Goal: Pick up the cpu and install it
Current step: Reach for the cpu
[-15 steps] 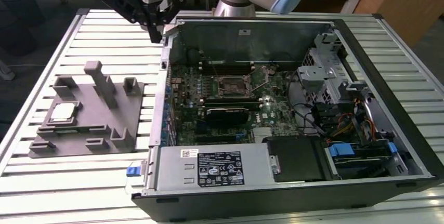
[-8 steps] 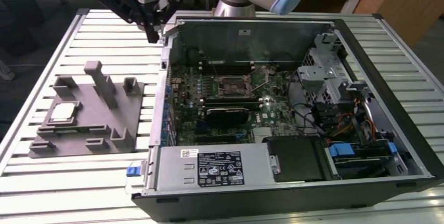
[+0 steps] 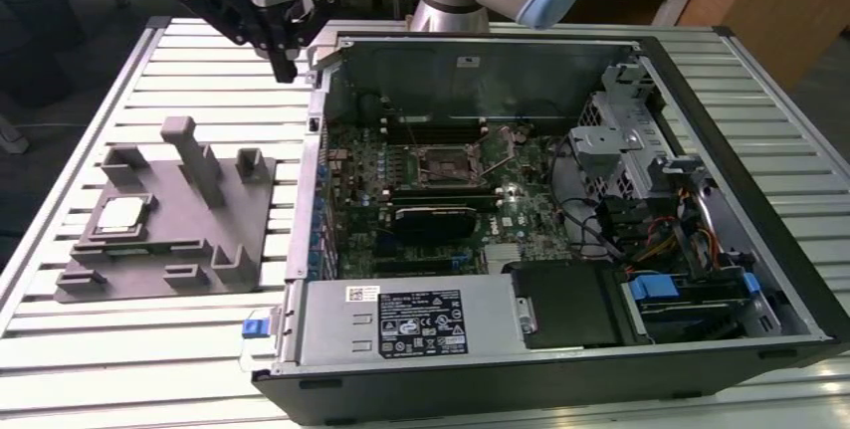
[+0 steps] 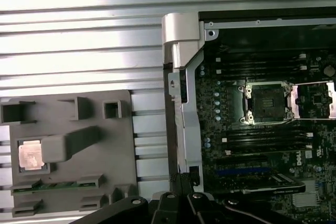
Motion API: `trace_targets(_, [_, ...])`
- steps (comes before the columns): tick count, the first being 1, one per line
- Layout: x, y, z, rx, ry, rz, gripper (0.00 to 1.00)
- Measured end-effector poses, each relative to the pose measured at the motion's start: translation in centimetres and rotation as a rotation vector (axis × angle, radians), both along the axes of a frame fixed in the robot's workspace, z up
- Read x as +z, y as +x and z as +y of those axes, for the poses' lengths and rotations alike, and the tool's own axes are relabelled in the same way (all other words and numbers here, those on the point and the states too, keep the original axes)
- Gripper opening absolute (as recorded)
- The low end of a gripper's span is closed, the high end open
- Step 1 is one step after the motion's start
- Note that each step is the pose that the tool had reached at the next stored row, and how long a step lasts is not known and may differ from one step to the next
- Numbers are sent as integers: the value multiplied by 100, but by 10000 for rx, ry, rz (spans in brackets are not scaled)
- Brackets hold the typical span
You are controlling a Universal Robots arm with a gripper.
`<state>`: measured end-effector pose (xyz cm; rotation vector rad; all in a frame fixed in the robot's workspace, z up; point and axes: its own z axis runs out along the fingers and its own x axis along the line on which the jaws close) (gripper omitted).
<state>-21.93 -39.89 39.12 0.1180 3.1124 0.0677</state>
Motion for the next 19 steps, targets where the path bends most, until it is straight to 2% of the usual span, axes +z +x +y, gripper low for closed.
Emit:
trace_targets(7, [-2,-89,0,-1,0,1,11])
trace_targets(19, [-5,-354,0,0,-1,1,11])
